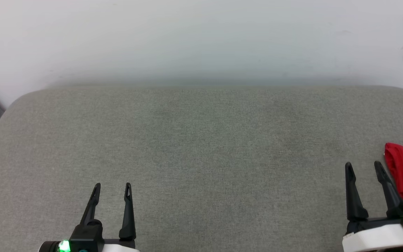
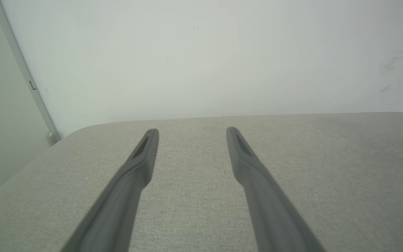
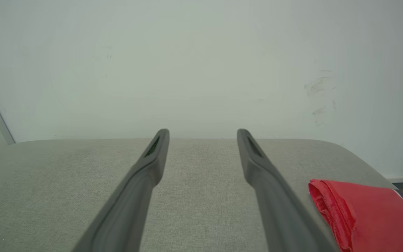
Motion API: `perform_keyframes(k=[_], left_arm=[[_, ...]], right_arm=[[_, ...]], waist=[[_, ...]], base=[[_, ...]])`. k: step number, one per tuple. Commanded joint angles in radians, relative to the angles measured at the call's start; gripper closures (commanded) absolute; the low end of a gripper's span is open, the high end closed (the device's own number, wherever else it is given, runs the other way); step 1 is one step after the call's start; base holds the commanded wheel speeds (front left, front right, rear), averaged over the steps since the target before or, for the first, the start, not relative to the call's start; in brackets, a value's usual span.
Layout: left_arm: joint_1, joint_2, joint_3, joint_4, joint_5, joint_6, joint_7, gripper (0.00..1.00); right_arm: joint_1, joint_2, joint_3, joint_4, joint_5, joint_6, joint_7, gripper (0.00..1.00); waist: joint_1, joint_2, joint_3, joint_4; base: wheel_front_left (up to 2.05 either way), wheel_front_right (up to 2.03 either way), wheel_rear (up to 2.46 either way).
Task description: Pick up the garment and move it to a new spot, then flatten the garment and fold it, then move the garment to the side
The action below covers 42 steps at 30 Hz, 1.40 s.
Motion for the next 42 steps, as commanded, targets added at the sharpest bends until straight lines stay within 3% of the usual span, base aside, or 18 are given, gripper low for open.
perform_keyframes(k=[1, 27, 28, 33, 42], left_arm=[[0.011, -0.001, 0.002, -0.001, 0.001, -0.004, -0.002, 0.00], [0.027, -0.008, 0.009, 0.021, -0.017, -0.016, -0.002, 0.00], [0.022, -0.007, 0.009, 0.021, -0.014, -0.017, 0.000, 1.00], [0.030, -0.007, 0.007, 0.058, -0.032, -0.019, 0.007, 1.00], [-0.001, 0.002, 0.018, 0.077, -0.234, -0.039, 0.043, 1.00]], right_arm=[[0.034, 0.010, 0.002, -0.021, 0.003, -0.001, -0.001, 0.00], [0.156, 0.026, 0.010, -0.078, 0.062, -0.001, -0.001, 0.00], [0.141, 0.021, 0.010, -0.073, 0.062, 0.000, 0.000, 1.00], [0.140, 0.021, 0.014, -0.035, 0.079, 0.000, 0.005, 1.00], [0.105, 0.011, 0.021, -0.009, 0.266, 0.000, 0.041, 1.00]], waist=[[0.0001, 0.0000, -0.005, -0.001], [0.0001, 0.0000, -0.007, 0.003], [0.0001, 0.0000, -0.007, 0.003], [0.0001, 0.0000, -0.006, 0.002], [0.0001, 0.0000, -0.004, 0.002]], base=[[0.00, 0.00, 0.00], [0.00, 0.00, 0.00], [0.00, 0.00, 0.00], [0.00, 0.00, 0.00], [0.00, 0.00, 0.00]])
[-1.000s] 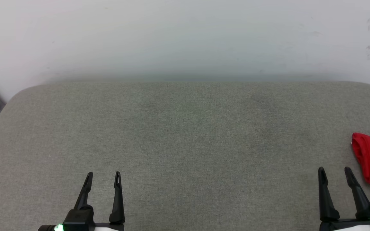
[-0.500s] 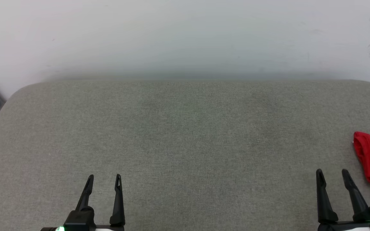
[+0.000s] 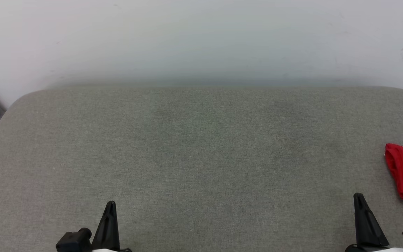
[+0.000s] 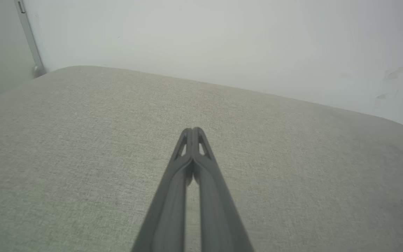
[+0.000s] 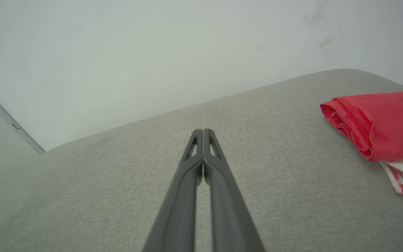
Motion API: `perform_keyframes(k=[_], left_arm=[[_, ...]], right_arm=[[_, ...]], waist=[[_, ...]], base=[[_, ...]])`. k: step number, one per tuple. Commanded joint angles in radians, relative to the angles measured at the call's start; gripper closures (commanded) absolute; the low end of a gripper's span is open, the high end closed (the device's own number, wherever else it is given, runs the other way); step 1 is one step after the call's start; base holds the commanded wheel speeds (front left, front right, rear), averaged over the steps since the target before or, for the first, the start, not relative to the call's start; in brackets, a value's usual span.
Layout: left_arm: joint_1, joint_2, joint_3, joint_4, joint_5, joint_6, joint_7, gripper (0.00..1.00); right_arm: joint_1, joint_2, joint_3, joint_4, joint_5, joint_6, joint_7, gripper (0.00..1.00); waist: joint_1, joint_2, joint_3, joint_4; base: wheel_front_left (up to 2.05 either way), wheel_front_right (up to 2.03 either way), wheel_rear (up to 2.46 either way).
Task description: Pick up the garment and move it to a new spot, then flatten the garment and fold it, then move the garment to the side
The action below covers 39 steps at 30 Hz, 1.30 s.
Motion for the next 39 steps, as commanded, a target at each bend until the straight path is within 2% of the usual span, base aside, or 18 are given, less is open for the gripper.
perform_keyframes(k=[1, 19, 39], left_arm=[[-0.030, 0.008, 0.005, -0.008, -0.052, -0.006, 0.007, 1.00], [-0.088, 0.020, 0.026, 0.036, -0.385, -0.044, 0.071, 1.00], [-0.136, 0.025, 0.054, 0.066, -0.681, -0.078, 0.134, 1.00]], right_arm=[[-0.033, -0.009, 0.002, -0.007, 0.051, 0.000, 0.008, 1.00], [-0.092, -0.021, 0.008, 0.039, 0.358, 0.000, 0.072, 1.00], [-0.145, -0.027, 0.007, 0.080, 0.630, 0.000, 0.137, 1.00]], waist=[[0.0000, 0.0000, 0.000, 0.000], [0.0000, 0.0000, 0.002, -0.002], [0.0000, 0.0000, 0.005, -0.004]], base=[[0.00, 0.00, 0.00], [0.00, 0.00, 0.00], [0.00, 0.00, 0.00]])
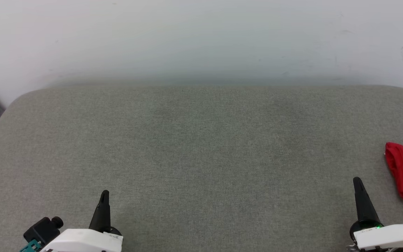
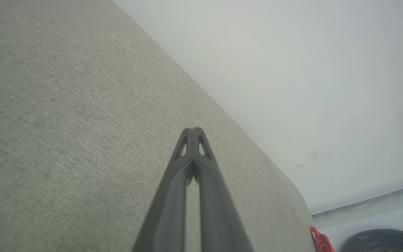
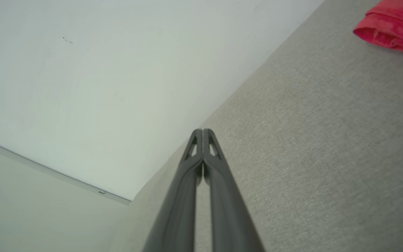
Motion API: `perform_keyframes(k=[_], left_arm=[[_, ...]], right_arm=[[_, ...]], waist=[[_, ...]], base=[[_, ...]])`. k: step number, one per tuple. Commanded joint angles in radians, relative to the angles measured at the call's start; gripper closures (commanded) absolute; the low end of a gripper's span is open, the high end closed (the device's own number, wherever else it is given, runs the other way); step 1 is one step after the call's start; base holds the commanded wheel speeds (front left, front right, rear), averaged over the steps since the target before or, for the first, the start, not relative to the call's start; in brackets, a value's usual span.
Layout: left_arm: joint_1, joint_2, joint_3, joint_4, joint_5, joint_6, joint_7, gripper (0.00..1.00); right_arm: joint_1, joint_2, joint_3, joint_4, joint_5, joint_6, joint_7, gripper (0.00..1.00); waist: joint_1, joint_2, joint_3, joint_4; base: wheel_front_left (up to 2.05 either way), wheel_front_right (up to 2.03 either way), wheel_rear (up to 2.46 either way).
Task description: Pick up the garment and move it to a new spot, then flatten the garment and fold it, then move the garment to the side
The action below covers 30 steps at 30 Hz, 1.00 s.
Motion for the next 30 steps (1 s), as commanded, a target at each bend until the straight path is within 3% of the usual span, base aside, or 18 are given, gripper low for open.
perform_keyframes(k=[1, 30], left_arm=[[-0.028, 0.004, 0.009, -0.005, -0.038, -0.009, 0.008, 1.00], [-0.081, 0.004, 0.045, 0.032, -0.356, -0.046, 0.083, 1.00]], right_arm=[[-0.026, -0.010, -0.001, -0.002, 0.037, 0.000, 0.008, 1.00], [-0.084, -0.010, -0.010, 0.044, 0.329, 0.000, 0.086, 1.00]], waist=[[0.0000, 0.0000, 0.000, 0.000], [0.0000, 0.0000, 0.004, -0.003]], base=[[0.00, 0.00, 0.00], [0.00, 0.00, 0.00]])
